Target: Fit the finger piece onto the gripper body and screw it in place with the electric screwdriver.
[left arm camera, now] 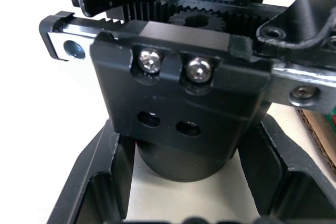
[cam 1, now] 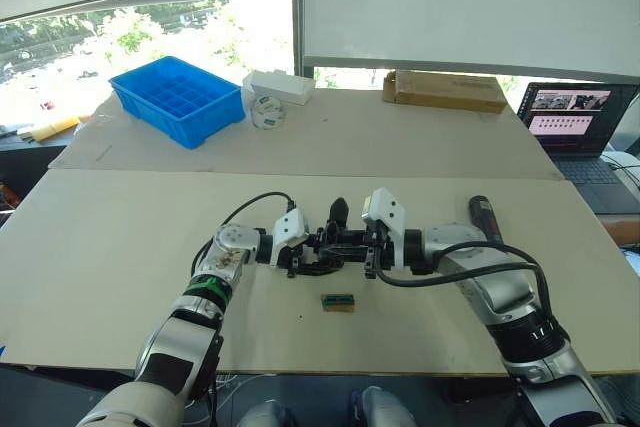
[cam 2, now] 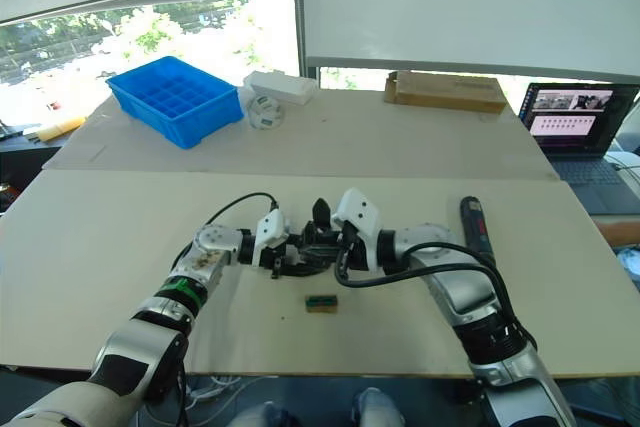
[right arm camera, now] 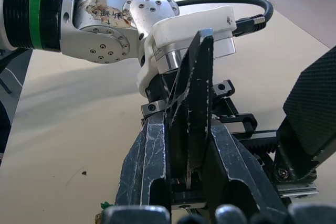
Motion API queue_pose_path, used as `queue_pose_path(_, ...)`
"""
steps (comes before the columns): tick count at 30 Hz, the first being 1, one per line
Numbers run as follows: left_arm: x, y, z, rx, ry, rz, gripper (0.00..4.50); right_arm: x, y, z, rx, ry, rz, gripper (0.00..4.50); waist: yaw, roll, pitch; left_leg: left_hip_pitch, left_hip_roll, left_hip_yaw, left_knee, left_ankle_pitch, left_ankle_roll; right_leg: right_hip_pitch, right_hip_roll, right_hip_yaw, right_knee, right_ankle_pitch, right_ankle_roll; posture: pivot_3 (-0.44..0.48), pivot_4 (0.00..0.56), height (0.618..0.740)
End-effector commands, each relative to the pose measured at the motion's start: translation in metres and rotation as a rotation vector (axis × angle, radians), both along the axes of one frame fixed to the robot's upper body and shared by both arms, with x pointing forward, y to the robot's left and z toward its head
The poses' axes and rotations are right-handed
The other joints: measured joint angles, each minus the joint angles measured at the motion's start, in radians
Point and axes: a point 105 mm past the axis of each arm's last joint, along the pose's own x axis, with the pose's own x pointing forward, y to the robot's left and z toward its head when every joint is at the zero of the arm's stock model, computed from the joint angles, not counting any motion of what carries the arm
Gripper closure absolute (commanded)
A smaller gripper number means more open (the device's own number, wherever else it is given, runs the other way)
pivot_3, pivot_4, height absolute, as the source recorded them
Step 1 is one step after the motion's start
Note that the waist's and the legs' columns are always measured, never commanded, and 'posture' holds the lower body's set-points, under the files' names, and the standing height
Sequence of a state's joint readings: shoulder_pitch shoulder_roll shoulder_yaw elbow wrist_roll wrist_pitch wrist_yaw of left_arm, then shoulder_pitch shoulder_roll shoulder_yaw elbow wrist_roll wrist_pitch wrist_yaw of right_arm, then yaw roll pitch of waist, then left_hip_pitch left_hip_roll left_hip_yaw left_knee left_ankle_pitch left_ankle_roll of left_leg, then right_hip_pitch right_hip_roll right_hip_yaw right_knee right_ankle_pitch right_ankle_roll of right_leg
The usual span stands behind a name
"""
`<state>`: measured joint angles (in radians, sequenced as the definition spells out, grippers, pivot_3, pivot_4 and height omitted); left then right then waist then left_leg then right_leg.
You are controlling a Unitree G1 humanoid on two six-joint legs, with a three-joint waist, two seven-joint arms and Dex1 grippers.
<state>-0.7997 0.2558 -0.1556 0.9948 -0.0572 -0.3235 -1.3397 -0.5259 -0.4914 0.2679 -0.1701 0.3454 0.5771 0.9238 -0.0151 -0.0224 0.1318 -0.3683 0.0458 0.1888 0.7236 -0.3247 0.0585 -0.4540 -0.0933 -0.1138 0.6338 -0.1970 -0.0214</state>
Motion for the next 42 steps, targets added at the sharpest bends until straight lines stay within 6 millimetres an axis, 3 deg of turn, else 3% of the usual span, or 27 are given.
queue_pose_path(1,-0.005,-0.001,-0.006,0.02,0.018,-0.022,2.2,0.002,-0.013,-0.017,-0.057,0.065,-0.046,4.09,0.0,0.0,0.0,0.0,0.0,0.0,0.0,0.0,0.0,0.0,0.0,0.0,0.0,0.0,0.0,0.0,0.15,0.74)
queue_pose_path(6,-0.005,-0.001,-0.006,0.019,0.019,-0.021,2.2,-0.001,-0.008,-0.005,-0.007,0.017,-0.017,4.09,0.0,0.0,0.0,0.0,0.0,0.0,0.0,0.0,0.0,0.0,0.0,0.0,0.0,0.0,0.0,0.0,0.15,0.74)
queue_pose_path(8,-0.005,-0.001,-0.006,0.019,0.019,-0.02,2.2,-0.004,-0.004,0.003,0.025,-0.015,0.007,3.06,0.0,0.0,0.0,-0.001,0.0,0.0,0.0,0.0,0.0,0.0,0.0,0.0,-0.001,0.0,0.0,0.0,0.15,0.74)
queue_pose_path(15,-0.004,0.0,-0.007,0.018,0.025,-0.012,2.2,-0.009,0.006,0.032,0.134,-0.176,0.059,0.56,0.0,0.0,0.001,-0.002,0.0,0.0,0.0,0.0,0.0,-0.002,0.0,0.0,0.0,0.0,0.0,0.0,0.15,0.74)
queue_pose_path(17,-0.004,0.0,-0.007,0.016,0.026,-0.01,2.2,-0.011,0.006,0.034,0.156,-0.195,0.075,0.05,0.0,0.0,0.001,-0.002,0.0,0.0,0.0,0.0,0.0,-0.002,0.0,0.0,-0.001,0.0,0.0,0.0,0.15,0.74)
queue_pose_path(24,0.001,0.002,-0.003,-0.032,0.047,0.043,2.2,-0.02,0.0,0.056,0.287,-0.289,0.101,0.05,0.0,0.0,0.001,-0.002,0.0,0.0,0.0,0.0,0.0,-0.001,0.001,0.0,-0.001,0.0,0.0,0.0,0.15,0.74)
queue_pose_path(26,0.003,0.003,0.0,-0.054,0.069,0.062,1.17,-0.024,-0.007,0.065,0.322,-0.315,0.089,0.0,0.0,0.001,0.001,-0.002,0.0,0.0,0.0,0.0,0.0,-0.001,0.0,0.0,-0.001,0.0,0.0,0.0,0.15,0.74)
queue_pose_path(29,0.005,0.007,0.004,-0.068,0.058,0.076,0.1,-0.032,-0.018,0.077,0.342,-0.356,0.066,0.0,0.001,0.001,0.001,-0.002,0.0,0.0,0.0,0.0,0.0,-0.001,0.0,0.0,-0.001,0.0,0.0,0.0,0.15,0.74)
queue_pose_path(37,-0.001,0.041,0.007,-0.042,0.034,0.092,0.1,-0.06,-0.062,0.085,0.297,-0.39,-0.089,0.0,-0.002,0.0,0.001,-0.001,0.0,0.0,-0.002,0.0,0.0,-0.002,0.0,0.0,-0.001,0.0,0.0,0.0,0.15,0.74)
queue_pose_path(42,-0.007,0.082,0.023,-0.081,0.052,0.145,0.1,-0.081,-0.106,0.069,0.231,-0.345,-0.309,0.0,0.004,0.0,0.001,-0.001,0.001,0.0,-0.003,0.0,-0.001,-0.002,0.0,0.0,-0.001,-0.001,-0.001,0.0,0.15,0.74)
